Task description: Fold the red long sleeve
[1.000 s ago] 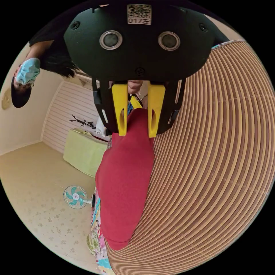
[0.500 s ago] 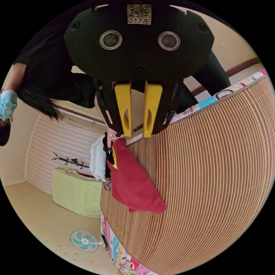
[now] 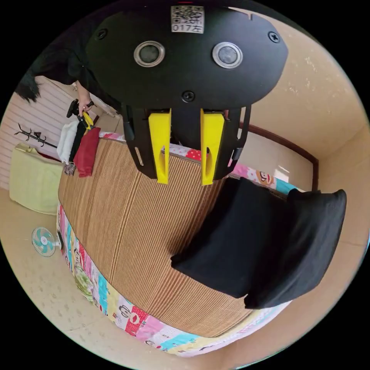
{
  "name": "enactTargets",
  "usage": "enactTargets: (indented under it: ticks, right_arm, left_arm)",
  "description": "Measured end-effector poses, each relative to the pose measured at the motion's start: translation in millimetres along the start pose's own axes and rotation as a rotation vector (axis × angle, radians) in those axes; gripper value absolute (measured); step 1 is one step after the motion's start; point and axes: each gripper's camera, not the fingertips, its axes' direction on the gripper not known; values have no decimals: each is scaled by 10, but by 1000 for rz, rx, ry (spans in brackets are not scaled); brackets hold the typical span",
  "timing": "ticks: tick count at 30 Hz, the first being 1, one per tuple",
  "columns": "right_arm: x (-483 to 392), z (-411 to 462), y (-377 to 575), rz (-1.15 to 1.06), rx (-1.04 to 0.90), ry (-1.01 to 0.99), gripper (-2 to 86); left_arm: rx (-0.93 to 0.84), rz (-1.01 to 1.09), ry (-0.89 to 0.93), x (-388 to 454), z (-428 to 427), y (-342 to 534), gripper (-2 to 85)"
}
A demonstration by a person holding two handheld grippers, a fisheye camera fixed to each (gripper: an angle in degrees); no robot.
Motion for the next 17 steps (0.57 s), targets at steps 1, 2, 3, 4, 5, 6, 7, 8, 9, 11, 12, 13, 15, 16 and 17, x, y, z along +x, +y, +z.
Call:
enactTargets:
  ticks: [1, 2, 3, 4, 5, 6, 7, 8, 9, 11, 12, 13, 15, 16, 17]
  right_arm:
    - [-136, 54, 74, -18, -8, -3, 102]
    - [-401, 180, 213, -49, -30, -17, 100]
    - [-653, 318, 346, -72, -53, -40, 100]
    - [-768, 386, 408, -81, -63, -53, 100]
    - [-985, 523, 527, -95, -81, -82, 100]
    - [-1186, 667, 634, -110, -106, -107, 99]
    - [-1284, 741, 684, -119, -121, -116, 99]
    - [-1476, 885, 782, -140, -152, -122, 99]
    - [-1653, 1001, 873, -166, -178, -115, 98]
    - [-1886, 1103, 1003, -211, -197, -99, 96]
    - [-2016, 1125, 1087, -240, -197, -89, 93]
    - [-2067, 1127, 1124, -251, -196, -84, 92]
    - [-2191, 1085, 1236, -261, -187, -70, 86]
    - [-2206, 1061, 1255, -259, -182, -76, 85]
    - [-2226, 1003, 1280, -257, -167, -99, 84]
  left_arm:
    - [44, -19, -47, -251, -206, -160, 126]
    - [76, -35, -91, -477, -365, -324, 132]
    - [87, -42, -114, -586, -423, -410, 136]
    - [83, -55, -156, -792, -472, -584, 147]
    - [52, -85, -185, -1000, -433, -752, 155]
    - [29, -99, -191, -1094, -383, -825, 159]
    - [-37, -117, -176, -1273, -213, -950, 156]
    - [-69, -140, -185, -1375, -105, -1003, 145]
    - [-72, -146, -174, -1392, -103, -1014, 135]
    - [-106, -232, -60, -1396, -288, -1035, 79]
    - [-84, -229, 31, -1387, -395, -1021, 61]
    - [-42, -215, 189, -1367, -641, -944, 27]
    - [73, -95, 293, -1143, -1112, -757, 2]
    - [100, 19, 346, -859, -1364, -629, -3]
    - [92, 153, 382, -498, -1563, -501, -6]
